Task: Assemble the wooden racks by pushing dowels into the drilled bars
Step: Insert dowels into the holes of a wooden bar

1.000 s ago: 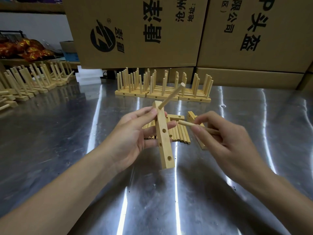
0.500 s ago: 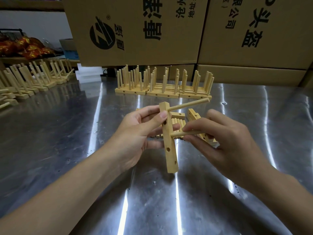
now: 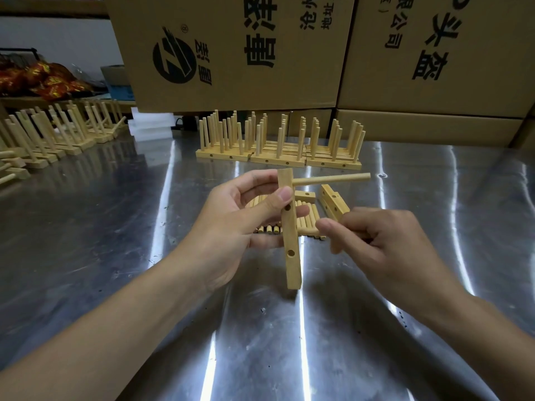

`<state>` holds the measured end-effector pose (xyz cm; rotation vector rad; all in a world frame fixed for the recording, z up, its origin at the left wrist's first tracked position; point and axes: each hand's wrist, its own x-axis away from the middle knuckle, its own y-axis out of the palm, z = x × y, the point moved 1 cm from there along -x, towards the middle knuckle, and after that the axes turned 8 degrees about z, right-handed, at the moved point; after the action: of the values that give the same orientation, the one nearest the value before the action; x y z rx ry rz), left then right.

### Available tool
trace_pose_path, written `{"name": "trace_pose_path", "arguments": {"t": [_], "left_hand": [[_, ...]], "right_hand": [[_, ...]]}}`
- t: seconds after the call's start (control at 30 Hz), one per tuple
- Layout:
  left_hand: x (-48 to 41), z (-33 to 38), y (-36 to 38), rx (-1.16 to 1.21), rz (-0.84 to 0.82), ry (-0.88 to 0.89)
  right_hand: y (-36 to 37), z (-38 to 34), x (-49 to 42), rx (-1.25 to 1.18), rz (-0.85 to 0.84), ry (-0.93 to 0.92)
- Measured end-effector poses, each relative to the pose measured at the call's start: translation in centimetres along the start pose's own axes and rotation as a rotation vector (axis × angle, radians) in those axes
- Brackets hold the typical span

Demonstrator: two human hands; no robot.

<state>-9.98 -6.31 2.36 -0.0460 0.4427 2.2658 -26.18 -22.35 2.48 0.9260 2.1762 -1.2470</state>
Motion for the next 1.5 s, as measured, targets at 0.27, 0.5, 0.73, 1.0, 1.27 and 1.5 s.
{"name": "trace_pose_path", "arguments": {"t": [0.27, 0.5, 0.73, 1.0, 1.27, 1.5], "left_hand": [[-0.2, 0.0, 0.0, -0.041, -0.002, -0.007], [-0.1, -0.2, 0.2, 0.024, -0.01, -0.028], [-0.3, -0.4, -0.3, -0.05, -0.107, 0.025], [-0.3, -0.4, -0.4, -0.247, -0.176, 0.015], [0.2, -0.1, -0.1, -0.402, -0.178, 0.117], [-0.1, -0.3, -0.2, -0.386, -0.16, 0.062]], "right_hand": [[-0.7, -0.7, -0.5, 0.032, 0.023, -0.187], [-0.8, -1.0, -0.5, 0.075, -0.009, -0.181], [0.0, -1.0, -0.3, -0.051, 0.037, 0.014], [-0.6, -0.9, -0.3, -0.041, -0.014, 0.065], [-0.2, -0.7, -0.4, -0.288, -0.12, 0.371], [-0.8, -0.4, -0.8, -0.514, -0.282, 0.575]]}}
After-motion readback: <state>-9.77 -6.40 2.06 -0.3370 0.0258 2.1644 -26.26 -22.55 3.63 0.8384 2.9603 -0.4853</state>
